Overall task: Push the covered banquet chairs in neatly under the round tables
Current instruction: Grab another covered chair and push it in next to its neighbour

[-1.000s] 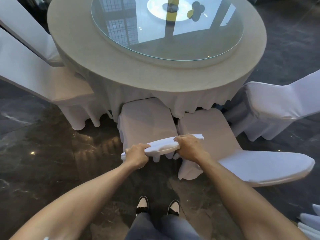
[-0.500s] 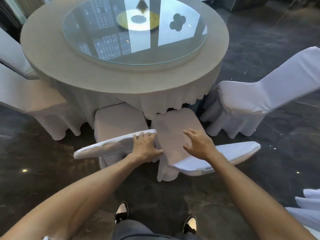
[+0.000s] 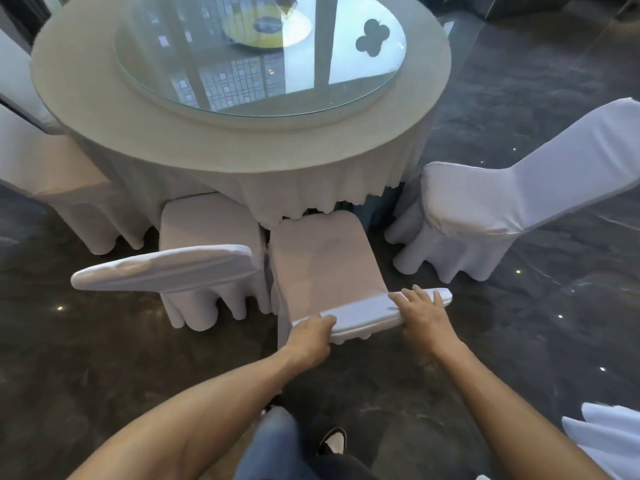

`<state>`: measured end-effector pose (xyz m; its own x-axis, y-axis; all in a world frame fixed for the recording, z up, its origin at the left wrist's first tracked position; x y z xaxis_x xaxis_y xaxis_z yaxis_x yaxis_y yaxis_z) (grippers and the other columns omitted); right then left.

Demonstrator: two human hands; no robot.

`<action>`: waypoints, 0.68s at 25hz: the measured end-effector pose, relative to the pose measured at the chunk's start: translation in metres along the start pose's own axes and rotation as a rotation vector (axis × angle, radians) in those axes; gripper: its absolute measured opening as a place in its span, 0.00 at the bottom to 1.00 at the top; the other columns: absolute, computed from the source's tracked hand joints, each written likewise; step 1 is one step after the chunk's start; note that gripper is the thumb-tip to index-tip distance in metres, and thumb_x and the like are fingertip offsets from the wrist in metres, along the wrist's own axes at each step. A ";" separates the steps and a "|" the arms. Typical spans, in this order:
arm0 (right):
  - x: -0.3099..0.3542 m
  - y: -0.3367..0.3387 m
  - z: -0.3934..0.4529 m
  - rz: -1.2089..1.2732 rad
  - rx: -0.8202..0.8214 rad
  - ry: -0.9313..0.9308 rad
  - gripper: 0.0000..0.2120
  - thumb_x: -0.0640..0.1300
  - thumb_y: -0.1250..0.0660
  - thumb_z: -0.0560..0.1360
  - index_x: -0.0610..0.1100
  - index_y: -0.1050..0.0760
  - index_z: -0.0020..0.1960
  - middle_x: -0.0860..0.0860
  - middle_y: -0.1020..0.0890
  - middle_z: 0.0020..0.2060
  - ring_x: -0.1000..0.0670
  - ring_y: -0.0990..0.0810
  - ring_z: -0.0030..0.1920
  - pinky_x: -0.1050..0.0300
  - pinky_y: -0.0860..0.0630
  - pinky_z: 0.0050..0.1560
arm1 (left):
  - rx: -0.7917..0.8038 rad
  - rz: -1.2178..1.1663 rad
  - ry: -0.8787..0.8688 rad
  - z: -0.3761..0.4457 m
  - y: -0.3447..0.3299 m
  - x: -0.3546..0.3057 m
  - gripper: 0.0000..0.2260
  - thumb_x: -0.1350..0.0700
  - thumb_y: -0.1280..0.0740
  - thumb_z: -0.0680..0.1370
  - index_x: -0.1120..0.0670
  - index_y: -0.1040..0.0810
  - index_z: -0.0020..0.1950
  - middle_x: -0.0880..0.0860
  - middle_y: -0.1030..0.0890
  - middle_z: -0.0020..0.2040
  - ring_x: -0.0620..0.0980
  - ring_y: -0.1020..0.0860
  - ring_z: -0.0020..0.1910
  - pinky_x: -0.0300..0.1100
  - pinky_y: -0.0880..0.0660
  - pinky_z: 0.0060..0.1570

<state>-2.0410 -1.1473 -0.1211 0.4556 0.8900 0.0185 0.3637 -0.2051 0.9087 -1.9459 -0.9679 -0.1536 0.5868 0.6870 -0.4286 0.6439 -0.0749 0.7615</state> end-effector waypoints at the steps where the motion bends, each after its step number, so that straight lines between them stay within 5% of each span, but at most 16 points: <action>1: 0.000 0.002 0.008 -0.009 0.006 -0.007 0.29 0.41 0.34 0.72 0.52 0.34 0.71 0.49 0.29 0.70 0.42 0.39 0.74 0.33 0.47 0.72 | -0.014 0.024 0.004 0.004 0.002 -0.001 0.12 0.61 0.33 0.73 0.50 0.24 0.55 0.53 0.20 0.53 0.55 0.22 0.51 0.47 0.26 0.47; 4: -0.004 0.003 0.021 -0.011 -0.042 0.002 0.16 0.45 0.34 0.72 0.48 0.23 0.60 0.49 0.19 0.57 0.43 0.25 0.62 0.37 0.43 0.72 | -0.052 0.069 -0.012 0.012 0.009 -0.004 0.09 0.63 0.35 0.73 0.51 0.22 0.49 0.52 0.19 0.47 0.54 0.23 0.46 0.43 0.33 0.42; 7: -0.010 0.017 0.045 -0.062 -0.092 0.019 0.14 0.41 0.36 0.70 0.48 0.20 0.55 0.50 0.17 0.51 0.45 0.22 0.55 0.42 0.37 0.67 | -0.094 0.040 -0.010 0.031 0.027 -0.007 0.12 0.64 0.34 0.74 0.51 0.20 0.54 0.53 0.18 0.50 0.54 0.22 0.50 0.44 0.29 0.45; 10: -0.019 0.035 0.086 -0.046 -0.104 0.019 0.16 0.38 0.36 0.69 0.49 0.20 0.54 0.50 0.16 0.50 0.45 0.22 0.54 0.42 0.35 0.66 | -0.135 0.004 0.008 0.064 0.052 -0.007 0.16 0.64 0.34 0.75 0.52 0.20 0.60 0.54 0.18 0.55 0.55 0.21 0.54 0.48 0.25 0.55; 17: -0.037 0.080 0.168 -0.007 -0.142 0.043 0.16 0.37 0.35 0.70 0.48 0.20 0.56 0.48 0.17 0.53 0.43 0.22 0.57 0.39 0.38 0.70 | -0.191 -0.061 0.064 0.138 0.103 0.000 0.18 0.64 0.35 0.76 0.49 0.19 0.63 0.53 0.17 0.57 0.54 0.20 0.54 0.46 0.25 0.56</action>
<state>-1.8920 -1.2650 -0.1192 0.4174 0.9083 0.0267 0.2468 -0.1416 0.9587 -1.8117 -1.0753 -0.1421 0.5134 0.7310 -0.4496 0.5689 0.1023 0.8160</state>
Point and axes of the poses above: each hand's wrist, its own z-axis towards the middle knuckle, its own y-axis out of the back of the hand, x = y × z, the point moved 10 cm from there along z, towards the middle knuckle
